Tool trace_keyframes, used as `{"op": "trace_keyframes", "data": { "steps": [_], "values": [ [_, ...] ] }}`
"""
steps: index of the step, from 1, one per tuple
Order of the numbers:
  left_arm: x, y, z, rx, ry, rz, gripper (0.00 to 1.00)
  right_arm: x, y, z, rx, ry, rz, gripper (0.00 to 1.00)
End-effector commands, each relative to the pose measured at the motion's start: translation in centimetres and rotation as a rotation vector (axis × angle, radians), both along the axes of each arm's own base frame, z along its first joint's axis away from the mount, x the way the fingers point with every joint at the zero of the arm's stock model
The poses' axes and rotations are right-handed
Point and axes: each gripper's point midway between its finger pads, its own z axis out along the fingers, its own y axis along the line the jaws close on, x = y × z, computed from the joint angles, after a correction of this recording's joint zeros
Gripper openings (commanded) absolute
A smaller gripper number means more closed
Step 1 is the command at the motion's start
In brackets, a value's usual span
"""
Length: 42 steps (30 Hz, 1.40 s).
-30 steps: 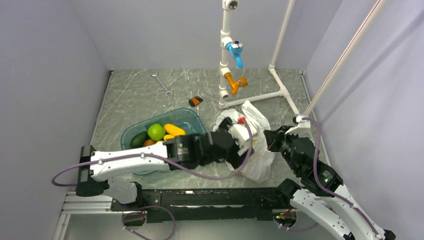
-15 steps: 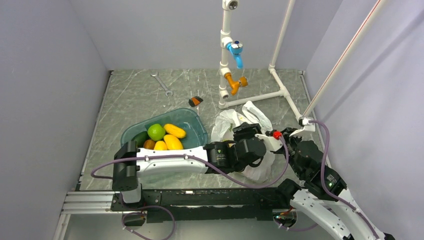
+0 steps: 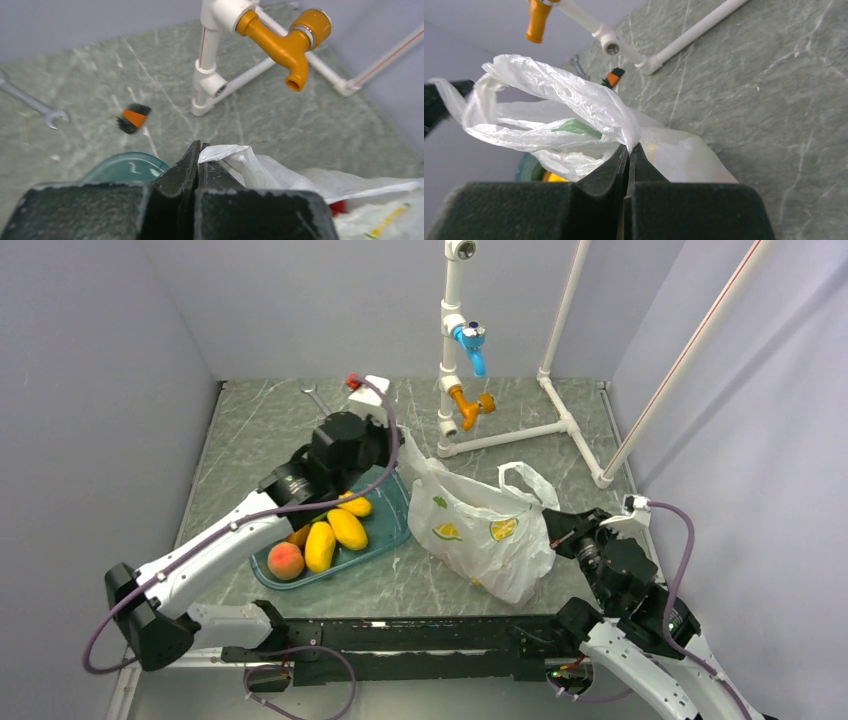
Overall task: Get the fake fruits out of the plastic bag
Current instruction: Untie the plastic bag at the center of the board, then adjust the plastic bag at the center of the board.
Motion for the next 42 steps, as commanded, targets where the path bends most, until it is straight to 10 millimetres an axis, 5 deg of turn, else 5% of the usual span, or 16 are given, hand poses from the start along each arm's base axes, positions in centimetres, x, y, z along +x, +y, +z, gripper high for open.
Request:
{"op": "trace_keyframes", "data": {
  "steps": [1, 5, 8, 14, 17, 27, 35, 42],
  "values": [
    [-0.9, -0.5, 0.5, -0.341, 0.169, -0.176, 0.00, -0.3, -2.9, -0.3, 0.038, -0.006, -0.141, 0.00],
    [-0.6, -0.7, 0.0, -0.384, 0.232, -0.266, 0.00, -0.5, -2.1, 0.0, -0.022, -0.027, -0.071, 0.01],
    [-1.4, -1.7, -0.1, -0.402, 0.240, -0.348, 0.00, -0.7, -1.5, 0.1, -0.061, -0.011, -0.024, 0.14],
    [-2.2, -2.2, -0.9, -0.422, 0.249, -0.403, 0.00, -0.9, 1.9, 3.8, -0.147, -0.059, 0.188, 0.80],
    [-2.4, -2.2, -1.2, -0.421, 0.261, -0.409, 0.00, -0.1, 2.4, 5.7, -0.283, -0.038, 0.230, 0.99],
    [-2.7, -2.6, -0.9, -0.417, 0.268, -0.436, 0.00, 5.4, 4.7, 6.8, -0.712, 0.147, 0.291, 0.99],
    [-2.9, -2.6, -1.6, -0.416, 0.286, -0.444, 0.00, 7.9, 5.8, 3.7, -0.825, 0.222, 0.296, 0.99],
    [-3.0, -2.6, -1.7, -0.411, 0.287, -0.449, 0.00, 9.8, 3.0, 3.7, -0.909, 0.271, 0.062, 0.99]
  ]
}}
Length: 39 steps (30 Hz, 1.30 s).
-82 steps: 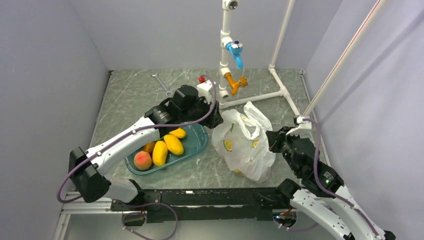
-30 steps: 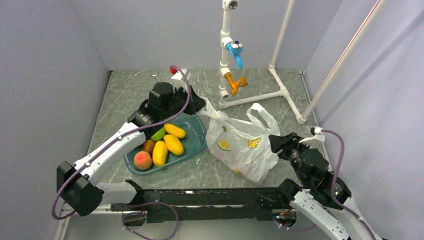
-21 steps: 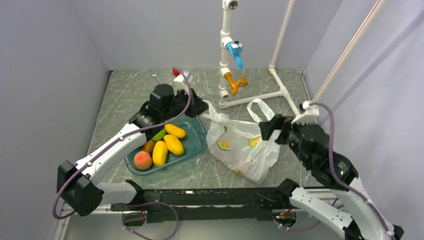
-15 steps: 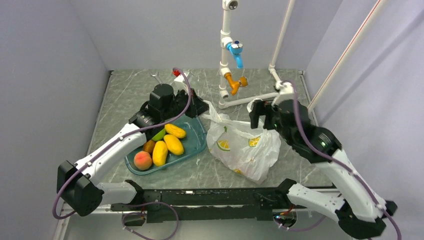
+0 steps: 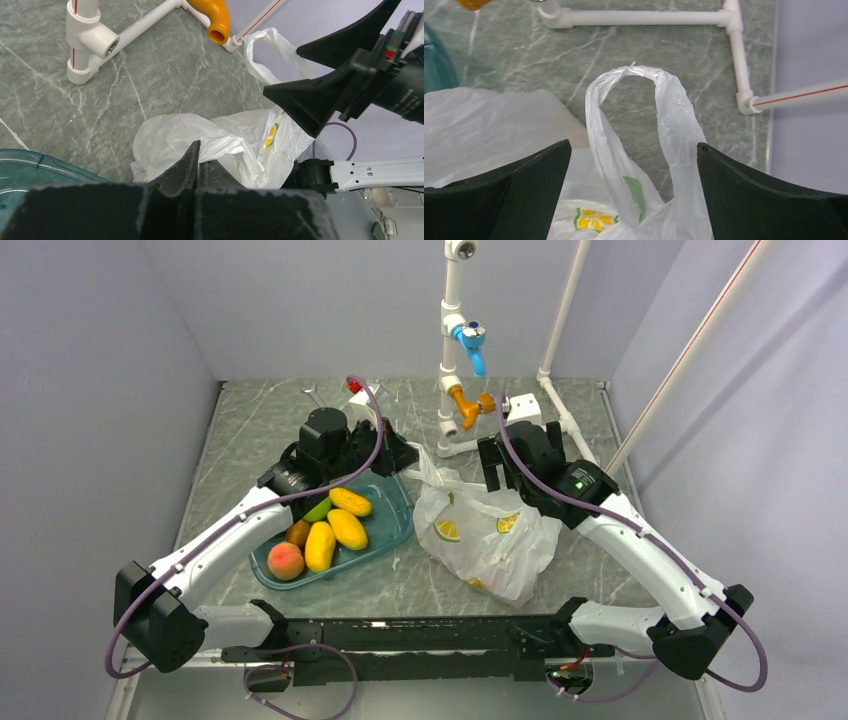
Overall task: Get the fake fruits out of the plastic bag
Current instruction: Adjust the plastic bag at the center of the board.
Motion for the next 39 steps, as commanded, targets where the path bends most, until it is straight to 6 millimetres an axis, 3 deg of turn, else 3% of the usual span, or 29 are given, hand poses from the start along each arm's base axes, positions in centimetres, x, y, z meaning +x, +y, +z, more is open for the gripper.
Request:
{"op": "trace_keyframes", "data": {
  "steps": [1, 11, 13, 16, 18, 20, 22, 23, 27, 30, 32, 36, 39],
  "values": [
    [-0.3, -0.2, 1.7, -0.037, -0.044, -0.024, 0.00, 1.0, -2.3, 1.3, -0.071, -0.084, -0.124, 0.99],
    [-0.3, -0.2, 1.9, -0.032, -0.045, -0.029, 0.00, 1.4, -2.5, -1.5, -0.159, -0.022, -0.172, 0.97],
    [-0.3, -0.2, 1.9, -0.033, -0.046, -0.029, 0.00, 1.5, -2.4, -1.6, -0.158, -0.027, -0.173, 0.92],
    [-0.3, -0.1, 2.0, -0.035, -0.044, -0.020, 0.00, 1.6, -2.3, -1.0, -0.134, -0.057, -0.167, 0.71],
    [-0.1, 0.0, 2.1, -0.039, -0.041, -0.006, 0.00, 1.5, -2.6, 0.3, -0.095, -0.102, -0.187, 0.47],
    [0.5, 0.2, 2.3, -0.045, -0.027, 0.021, 0.00, 1.4, -3.0, 2.3, -0.031, -0.174, -0.205, 0.18],
    [1.3, 0.2, 2.5, -0.046, -0.004, 0.042, 0.00, 1.0, -3.7, 4.9, 0.065, -0.266, -0.224, 0.03],
    [1.9, 0.0, 2.5, -0.043, 0.009, 0.047, 0.00, 0.7, -4.1, 6.2, 0.114, -0.305, -0.228, 0.00],
    [5.1, -0.3, 2.8, -0.061, 0.065, 0.059, 0.00, -0.5, -7.0, 10.9, 0.246, -0.477, -0.297, 0.00],
    [7.2, -1.2, 4.7, -0.072, 0.031, 0.024, 0.00, -1.7, -9.0, 13.7, 0.307, -0.577, -0.339, 0.00],
    [8.6, -1.9, 5.5, -0.022, 0.016, 0.000, 0.00, -2.6, -9.2, 15.4, 0.349, -0.635, -0.294, 0.00],
    [10.3, -2.7, 6.3, 0.032, -0.008, -0.038, 0.00, -4.0, -8.0, 16.2, 0.378, -0.698, -0.130, 0.00],
    [10.5, -2.4, 6.3, 0.056, -0.034, -0.055, 0.00, -4.5, -6.6, 14.3, 0.410, -0.622, -0.055, 0.00]
  ]
}}
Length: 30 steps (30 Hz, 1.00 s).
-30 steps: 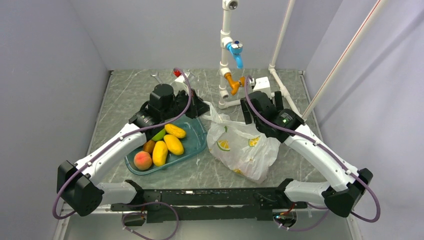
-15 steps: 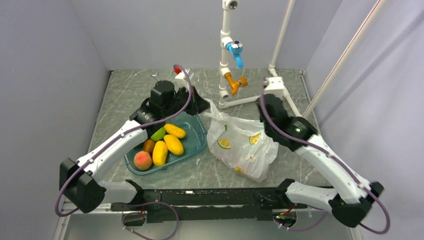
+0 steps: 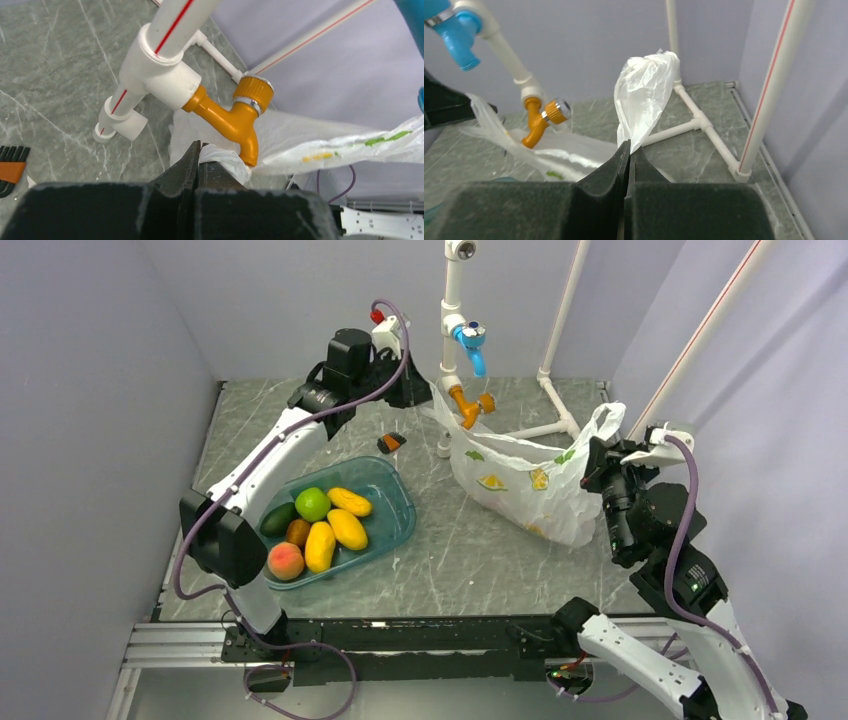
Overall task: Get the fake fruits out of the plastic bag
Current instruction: Adjust the plastic bag at the center of the board.
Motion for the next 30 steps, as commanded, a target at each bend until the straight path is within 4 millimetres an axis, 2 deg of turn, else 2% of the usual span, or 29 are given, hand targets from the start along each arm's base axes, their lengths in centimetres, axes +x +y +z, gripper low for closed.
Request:
{"op": "trace_keyframes", "data": {
  "steps": [1, 4, 7, 10, 11, 14, 17, 20, 22, 23, 25, 28, 30],
  "values": [
    [-0.8, 0.7, 1.4, 0.053, -0.064, -0.073, 0.02, -0.4, 3.1, -1.1, 0.020, 0.009, 0.182, 0.00],
    [-0.9, 1.8, -0.6, 0.113, -0.018, -0.057, 0.07, -1.8, 7.2, -5.4, 0.098, 0.113, 0.403, 0.00],
    [-1.7, 3.0, -2.6, 0.166, 0.006, -0.033, 0.24, -3.9, 10.6, -8.8, 0.167, 0.201, 0.603, 0.00],
    [-3.0, 4.7, -3.8, 0.220, 0.009, 0.005, 0.46, -5.2, 11.1, -11.4, 0.203, 0.293, 0.636, 0.00],
    [-3.8, 5.5, -3.2, 0.223, -0.010, 0.020, 0.58, -5.4, 10.9, -11.8, 0.207, 0.311, 0.630, 0.01],
    [-6.1, 6.8, -2.6, 0.223, -0.044, 0.016, 0.79, -5.9, 10.2, -11.9, 0.197, 0.315, 0.618, 0.02],
    [-8.8, 7.9, -1.7, 0.201, -0.079, 0.022, 0.99, -6.0, 9.5, -11.1, 0.175, 0.290, 0.598, 0.05],
    [-10.8, 9.3, -0.6, 0.157, -0.027, 0.107, 0.99, -5.6, 9.4, -10.7, 0.145, 0.289, 0.590, 0.06],
    [-11.6, 10.1, -1.1, 0.116, 0.117, 0.221, 0.98, -5.4, 9.5, -10.8, 0.132, 0.297, 0.590, 0.06],
    [-12.2, 9.9, -1.8, 0.093, 0.197, 0.245, 0.96, -5.2, 9.7, -10.9, 0.130, 0.302, 0.590, 0.06],
    [-13.7, 7.9, -2.5, 0.022, 0.306, 0.221, 0.94, -5.0, 9.9, -11.0, 0.138, 0.298, 0.593, 0.06],
    [-15.2, 3.6, -1.8, -0.060, 0.311, 0.189, 0.93, -5.0, 10.4, -11.2, 0.160, 0.292, 0.611, 0.06],
    [-14.8, 1.5, -1.6, -0.071, 0.262, 0.211, 0.93, -5.1, 10.6, -11.4, 0.170, 0.294, 0.621, 0.06]
  ]
}}
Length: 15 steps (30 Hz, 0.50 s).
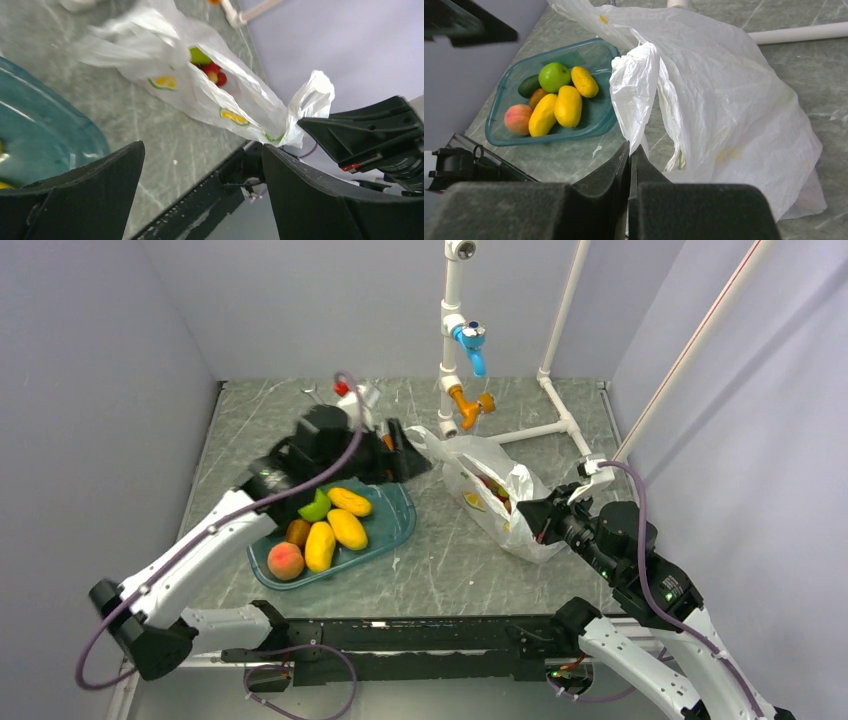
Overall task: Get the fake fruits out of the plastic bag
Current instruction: Adjust the plastic bag at the center of the board.
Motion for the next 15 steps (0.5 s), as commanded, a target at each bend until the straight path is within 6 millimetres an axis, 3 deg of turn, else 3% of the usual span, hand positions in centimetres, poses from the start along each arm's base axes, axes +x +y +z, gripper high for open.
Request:
{"op": "trace_keyframes", "data": {
  "steps": [1, 3, 5, 7, 10, 15],
  "values": [
    [0.6, -5.0, -1.0, -0.069, 0.054, 0.080, 0.92, -0.1, 0.8, 0.9, 0.053, -0.024, 0.030, 0.06],
    [1.6, -6.7, -1.9, -0.072, 0.078, 0.083, 0.86, -0.2, 0.9, 0.6, 0.055, -0.005, 0.033, 0.06],
    [2.7, -8.2, -3.6, -0.081, 0.117, 0.091, 0.68, -0.4, 0.9, 0.2, 0.058, 0.016, 0.034, 0.06],
    [3.2, -9.7, -5.8, -0.095, 0.182, 0.094, 0.62, -0.7, 0.9, 0.1, 0.067, 0.028, 0.036, 0.06],
    [3.2, -11.6, -9.0, -0.127, 0.251, 0.108, 0.67, -1.1, 0.8, -0.1, 0.074, 0.039, 0.036, 0.06],
    [3.1, -14.7, -9.7, -0.247, 0.221, 0.083, 0.85, -1.4, 0.9, -1.2, 0.047, 0.082, 0.055, 0.06]
  ]
}}
